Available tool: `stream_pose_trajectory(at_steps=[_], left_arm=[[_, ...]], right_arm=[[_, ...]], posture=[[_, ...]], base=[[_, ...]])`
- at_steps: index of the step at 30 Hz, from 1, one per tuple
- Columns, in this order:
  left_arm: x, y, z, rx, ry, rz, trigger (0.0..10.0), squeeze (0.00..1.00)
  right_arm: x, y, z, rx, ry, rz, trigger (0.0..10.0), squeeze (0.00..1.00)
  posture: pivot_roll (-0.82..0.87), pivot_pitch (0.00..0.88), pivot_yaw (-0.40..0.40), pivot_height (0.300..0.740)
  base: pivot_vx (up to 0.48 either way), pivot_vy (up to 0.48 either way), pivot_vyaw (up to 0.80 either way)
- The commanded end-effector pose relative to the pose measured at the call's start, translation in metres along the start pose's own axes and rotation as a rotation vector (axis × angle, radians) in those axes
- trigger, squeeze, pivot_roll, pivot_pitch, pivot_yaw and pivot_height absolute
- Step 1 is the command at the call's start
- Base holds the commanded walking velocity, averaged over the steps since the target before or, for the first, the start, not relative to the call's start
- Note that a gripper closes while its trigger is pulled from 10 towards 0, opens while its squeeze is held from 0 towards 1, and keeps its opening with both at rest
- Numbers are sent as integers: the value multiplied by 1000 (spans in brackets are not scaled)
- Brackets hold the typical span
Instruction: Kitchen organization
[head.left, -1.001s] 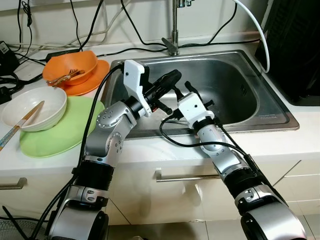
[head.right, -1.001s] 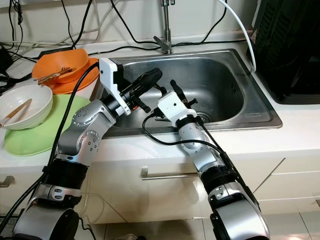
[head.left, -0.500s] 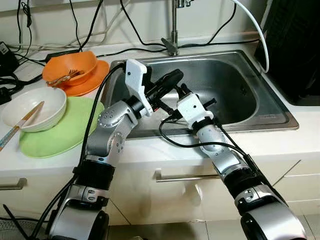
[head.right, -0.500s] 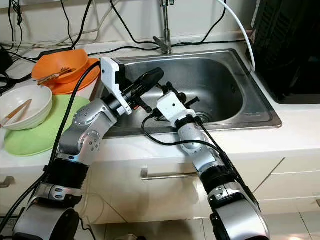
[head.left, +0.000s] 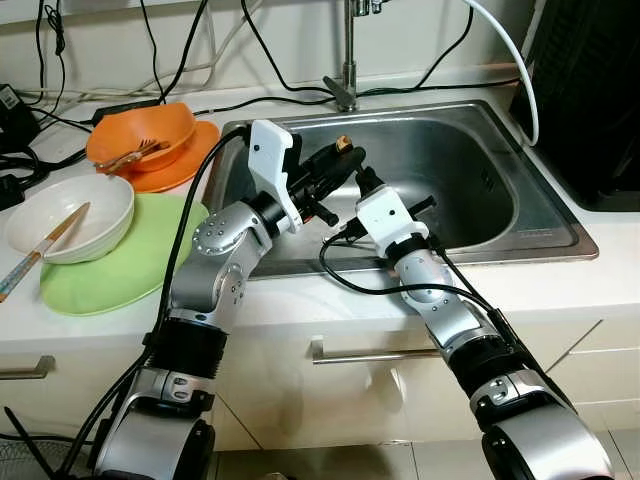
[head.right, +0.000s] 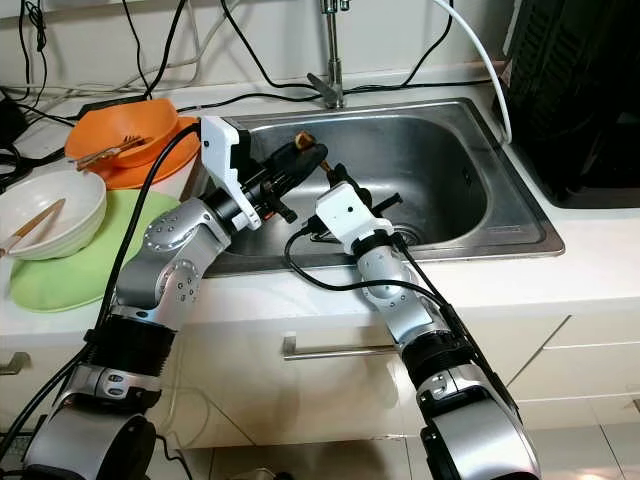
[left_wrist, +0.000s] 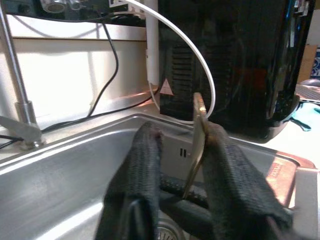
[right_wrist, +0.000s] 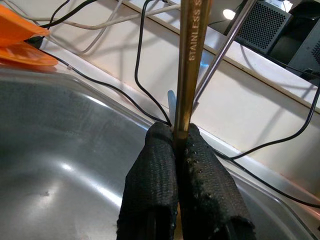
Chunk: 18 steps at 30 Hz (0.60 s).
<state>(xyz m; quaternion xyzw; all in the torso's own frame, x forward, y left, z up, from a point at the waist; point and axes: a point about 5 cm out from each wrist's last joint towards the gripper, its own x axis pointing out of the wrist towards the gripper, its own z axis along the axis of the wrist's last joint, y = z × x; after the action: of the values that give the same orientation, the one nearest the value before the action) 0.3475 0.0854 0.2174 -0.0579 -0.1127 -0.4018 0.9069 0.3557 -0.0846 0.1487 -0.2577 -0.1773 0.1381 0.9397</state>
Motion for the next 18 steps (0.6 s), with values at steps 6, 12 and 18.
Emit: stream_pose_trajectory(at_steps=[6, 12, 18], left_arm=[[-14, 14, -1, 9, 14, 80, 10000, 1000], [-27, 17, -6, 6, 36, 105, 10000, 0], [-44, 17, -13, -14, 69, 113, 10000, 0]], right_arm=[[-6, -4, -15, 9, 73, -24, 0, 0], [-3, -10, -18, -1, 111, -59, 235, 0], [0, -20, -25, -1, 176, -107, 10000, 0]], posture=[[138, 20, 144, 740], [149, 27, 143, 740], [157, 31, 139, 740]], base=[[0, 0, 0], [0, 0, 0], [0, 0, 0]])
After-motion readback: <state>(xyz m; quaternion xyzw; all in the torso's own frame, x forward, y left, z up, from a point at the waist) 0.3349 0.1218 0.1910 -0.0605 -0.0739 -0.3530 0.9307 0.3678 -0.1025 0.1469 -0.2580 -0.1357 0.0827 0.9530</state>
